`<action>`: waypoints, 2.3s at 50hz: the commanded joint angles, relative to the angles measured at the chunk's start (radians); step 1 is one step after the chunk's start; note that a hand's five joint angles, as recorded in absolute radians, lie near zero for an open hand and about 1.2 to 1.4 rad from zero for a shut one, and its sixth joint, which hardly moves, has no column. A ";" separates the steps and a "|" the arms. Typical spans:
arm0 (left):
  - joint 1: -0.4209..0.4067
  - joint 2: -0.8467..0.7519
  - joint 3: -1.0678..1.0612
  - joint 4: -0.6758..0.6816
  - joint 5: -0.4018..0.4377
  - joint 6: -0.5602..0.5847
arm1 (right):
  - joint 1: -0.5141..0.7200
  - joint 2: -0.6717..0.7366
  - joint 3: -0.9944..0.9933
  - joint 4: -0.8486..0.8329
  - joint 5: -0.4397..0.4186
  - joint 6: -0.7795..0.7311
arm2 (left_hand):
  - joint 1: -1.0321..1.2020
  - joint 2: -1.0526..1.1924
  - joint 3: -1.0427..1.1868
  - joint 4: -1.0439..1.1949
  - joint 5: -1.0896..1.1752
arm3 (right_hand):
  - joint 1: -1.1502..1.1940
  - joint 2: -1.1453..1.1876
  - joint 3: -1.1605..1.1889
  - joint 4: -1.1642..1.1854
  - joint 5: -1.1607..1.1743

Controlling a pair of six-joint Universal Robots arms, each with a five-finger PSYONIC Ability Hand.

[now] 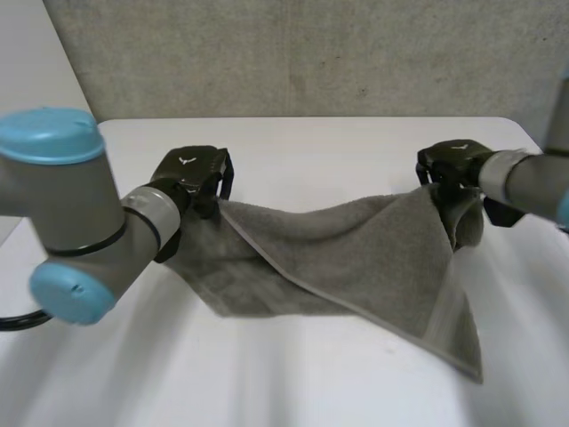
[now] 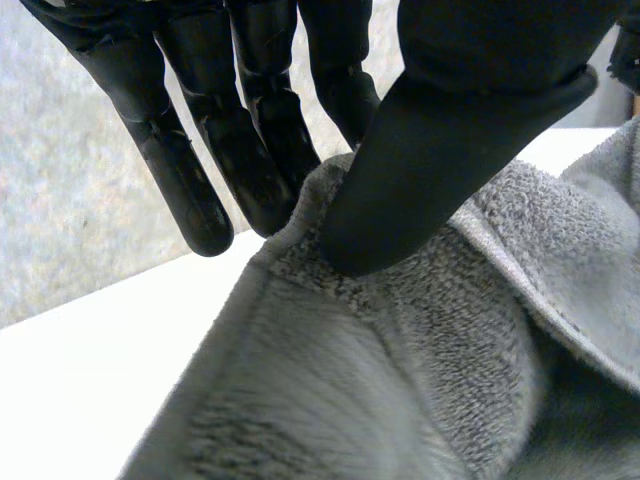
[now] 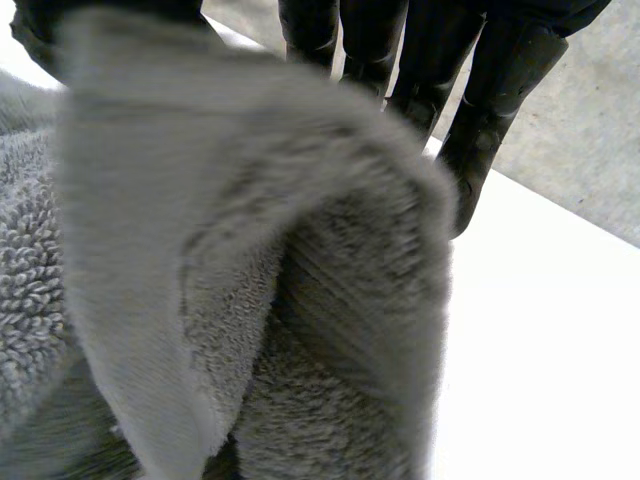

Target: Fold the towel.

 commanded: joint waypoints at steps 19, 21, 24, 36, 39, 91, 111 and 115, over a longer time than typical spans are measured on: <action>0.091 -0.188 0.204 0.008 -0.127 0.001 | 0.065 -0.522 0.740 -0.399 0.170 -0.045 | 0.192 0.180 0.181 0.179 0.358 | -1.140 -1.124 -1.159 -1.152 -1.145; 0.096 -0.188 0.199 0.008 -0.127 0.000 | 0.065 -0.561 0.847 -0.387 0.170 -0.041 | 0.192 0.180 0.181 0.179 0.358 | -1.086 -1.070 -1.105 -1.098 -1.091; 0.096 -0.188 0.195 0.008 -0.127 0.000 | 0.068 -0.579 0.904 -0.383 0.161 -0.039 | 0.192 0.180 0.181 0.179 0.358 | -1.083 -1.067 -1.102 -1.094 -1.088; 0.085 -0.179 0.170 0.008 -0.129 -0.003 | 0.142 -0.585 1.176 -0.590 0.115 -0.027 | 0.192 0.180 0.181 0.179 0.358 | -1.071 -1.055 -1.090 -1.083 -1.076; 0.085 -0.174 0.168 0.008 -0.129 -0.003 | 0.141 -0.562 1.184 -0.623 0.117 -0.029 | 0.192 0.180 0.181 0.179 0.358 | -1.068 -1.052 -1.087 -1.080 -1.073; 0.120 0.293 0.090 -0.090 -0.078 0.078 | 0.021 -0.548 0.267 0.147 -0.037 -0.091 | 0.192 0.180 0.181 0.179 0.358 | 0.081 0.098 0.063 0.070 0.077; 0.122 -0.014 0.499 0.358 -0.153 0.298 | 0.125 -0.438 0.304 -0.965 0.129 -0.124 | 0.192 0.180 0.181 0.179 0.358 | 0.081 0.098 0.063 0.070 0.077; 0.148 0.102 0.428 0.491 -0.152 0.231 | 0.114 -0.542 0.369 -0.999 0.138 -0.075 | 0.192 0.180 0.181 0.179 0.358 | 0.081 0.098 0.063 0.070 0.077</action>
